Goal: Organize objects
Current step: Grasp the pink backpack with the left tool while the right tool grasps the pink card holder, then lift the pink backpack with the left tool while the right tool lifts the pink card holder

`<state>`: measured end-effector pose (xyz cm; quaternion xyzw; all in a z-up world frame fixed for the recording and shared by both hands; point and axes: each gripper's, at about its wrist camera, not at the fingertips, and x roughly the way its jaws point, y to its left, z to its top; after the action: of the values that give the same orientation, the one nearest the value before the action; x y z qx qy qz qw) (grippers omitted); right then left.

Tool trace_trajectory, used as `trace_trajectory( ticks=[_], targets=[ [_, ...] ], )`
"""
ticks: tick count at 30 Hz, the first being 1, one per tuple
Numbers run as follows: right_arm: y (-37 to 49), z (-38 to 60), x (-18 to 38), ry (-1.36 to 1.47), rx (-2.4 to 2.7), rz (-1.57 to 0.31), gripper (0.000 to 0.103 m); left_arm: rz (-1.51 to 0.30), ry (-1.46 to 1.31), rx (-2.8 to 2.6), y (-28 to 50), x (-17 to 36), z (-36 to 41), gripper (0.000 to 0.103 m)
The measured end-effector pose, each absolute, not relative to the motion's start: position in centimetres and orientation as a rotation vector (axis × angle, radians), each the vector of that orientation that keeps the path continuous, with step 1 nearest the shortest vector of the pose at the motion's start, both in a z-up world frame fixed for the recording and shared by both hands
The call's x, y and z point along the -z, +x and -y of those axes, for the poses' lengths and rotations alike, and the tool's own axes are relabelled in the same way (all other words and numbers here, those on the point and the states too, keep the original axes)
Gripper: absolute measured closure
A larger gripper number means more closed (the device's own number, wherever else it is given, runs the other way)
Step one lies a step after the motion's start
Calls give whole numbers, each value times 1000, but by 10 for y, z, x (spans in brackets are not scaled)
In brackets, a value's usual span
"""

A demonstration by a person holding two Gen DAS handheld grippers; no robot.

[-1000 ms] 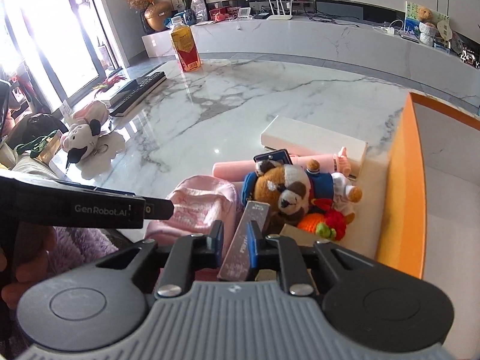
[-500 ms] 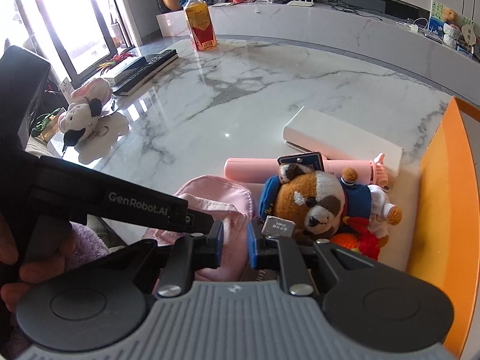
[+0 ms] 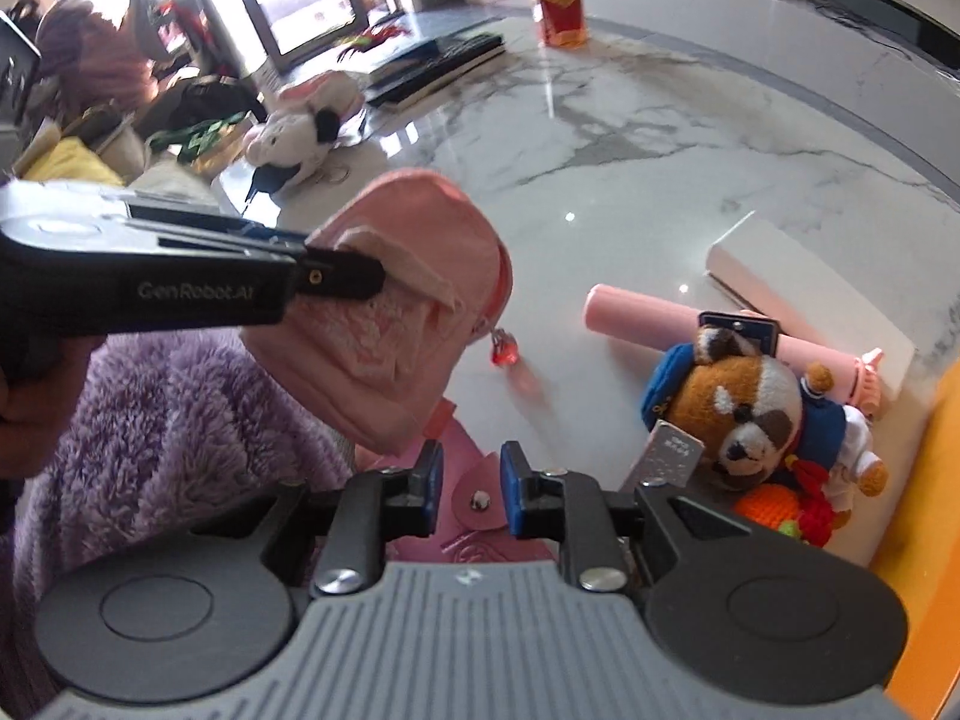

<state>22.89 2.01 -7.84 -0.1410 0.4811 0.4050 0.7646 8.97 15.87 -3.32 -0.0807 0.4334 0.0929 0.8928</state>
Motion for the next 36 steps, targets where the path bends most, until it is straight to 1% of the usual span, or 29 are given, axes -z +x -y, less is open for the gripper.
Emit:
trace_trajectory(
  ticks=[4, 5, 8, 9, 11, 14, 17, 19, 20, 24, 32, 36],
  targets=[
    [242, -41, 93, -415, -947, -1146, 73, -887, -150, -192, 82, 33, -161, 80],
    [246, -45, 97, -431, -955, -1172, 68, -884, -151, -192, 82, 33, -162, 80],
    [256, -55, 108, -504, -977, -1226, 61, -881, -168, -188, 81, 35, -166, 80],
    [258, -58, 111, -528, -990, -1238, 56, -880, -173, -186, 81, 36, -167, 80],
    [261, -63, 117, -574, -1024, -1271, 52, -877, -183, -181, 80, 38, -170, 80],
    [265, -69, 126, -609, -1054, -1309, 51, -874, -197, -172, 81, 40, -173, 80],
    [270, -70, 132, -570, -1076, -1358, 47, -873, -202, -170, 79, 41, -175, 80],
    [270, -68, 131, -556, -1073, -1385, 54, -871, -206, -168, 78, 41, -176, 80],
    [269, -66, 129, -542, -1075, -1391, 59, -870, -207, -167, 78, 41, -176, 80],
    [260, -55, 115, -514, -1104, -1380, 63, -862, -198, -165, 76, 41, -174, 80],
    [259, -44, 122, -454, -1135, -1390, 63, -848, -191, -171, 71, 32, -170, 80],
    [268, -41, 146, -395, -1148, -1484, 62, -841, -184, -181, 67, 27, -167, 80]
  ],
)
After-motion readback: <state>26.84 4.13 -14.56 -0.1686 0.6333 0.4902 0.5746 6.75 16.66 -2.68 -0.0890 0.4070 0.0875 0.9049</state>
